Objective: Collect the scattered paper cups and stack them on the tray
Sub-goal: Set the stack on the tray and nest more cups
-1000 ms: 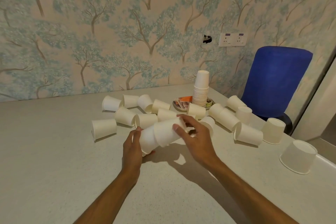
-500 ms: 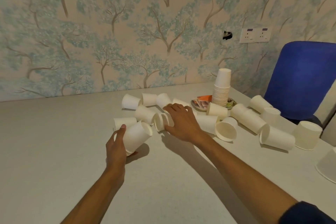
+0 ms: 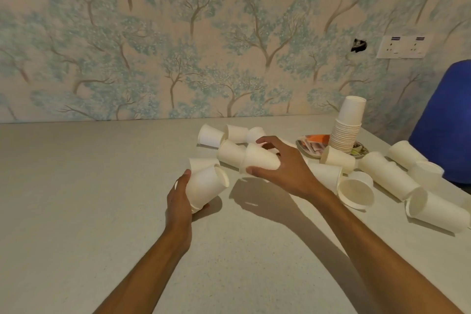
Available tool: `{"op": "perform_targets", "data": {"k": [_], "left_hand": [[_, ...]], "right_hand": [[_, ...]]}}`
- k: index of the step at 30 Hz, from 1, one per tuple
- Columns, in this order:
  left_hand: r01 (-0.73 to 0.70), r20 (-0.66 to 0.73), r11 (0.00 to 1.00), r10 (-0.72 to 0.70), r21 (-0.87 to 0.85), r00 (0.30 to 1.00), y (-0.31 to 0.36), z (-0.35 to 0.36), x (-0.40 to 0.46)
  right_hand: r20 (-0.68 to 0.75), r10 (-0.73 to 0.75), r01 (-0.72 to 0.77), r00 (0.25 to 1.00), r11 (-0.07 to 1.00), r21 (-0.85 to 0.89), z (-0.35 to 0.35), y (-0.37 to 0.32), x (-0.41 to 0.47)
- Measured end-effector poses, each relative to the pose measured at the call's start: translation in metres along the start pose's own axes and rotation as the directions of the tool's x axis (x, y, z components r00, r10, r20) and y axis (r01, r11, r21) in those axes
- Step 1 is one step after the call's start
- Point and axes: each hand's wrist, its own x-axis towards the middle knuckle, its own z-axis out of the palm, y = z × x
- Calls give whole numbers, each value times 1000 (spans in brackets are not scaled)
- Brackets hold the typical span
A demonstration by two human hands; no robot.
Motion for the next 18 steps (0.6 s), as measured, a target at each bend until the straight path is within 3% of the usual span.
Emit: {"op": "perform_targets", "data": {"k": [5,11,14,16,18], "left_hand": [[-18,-46,999,20,37,999,-2,1,0],[-5,-47,998,8,56,999,1,4,-7],[-27,-49,998,30,59,998,4,2,-7],[-50,-83,998,51,25,995,7,-1,-4],[-75,-126,997,74,-6,989,11,-3,-3]], "right_hand": [[83,-35,24,996,990,136,5,-32,-8],[250,-86,86,964,996,9,53,-50,-10],[366,-42,-5,930,992,127,74,-52,-5],[312,-40,-57,949,954,294,79,-51,4],[165,-28,-33,986,936,351,84,-48,15]]}}
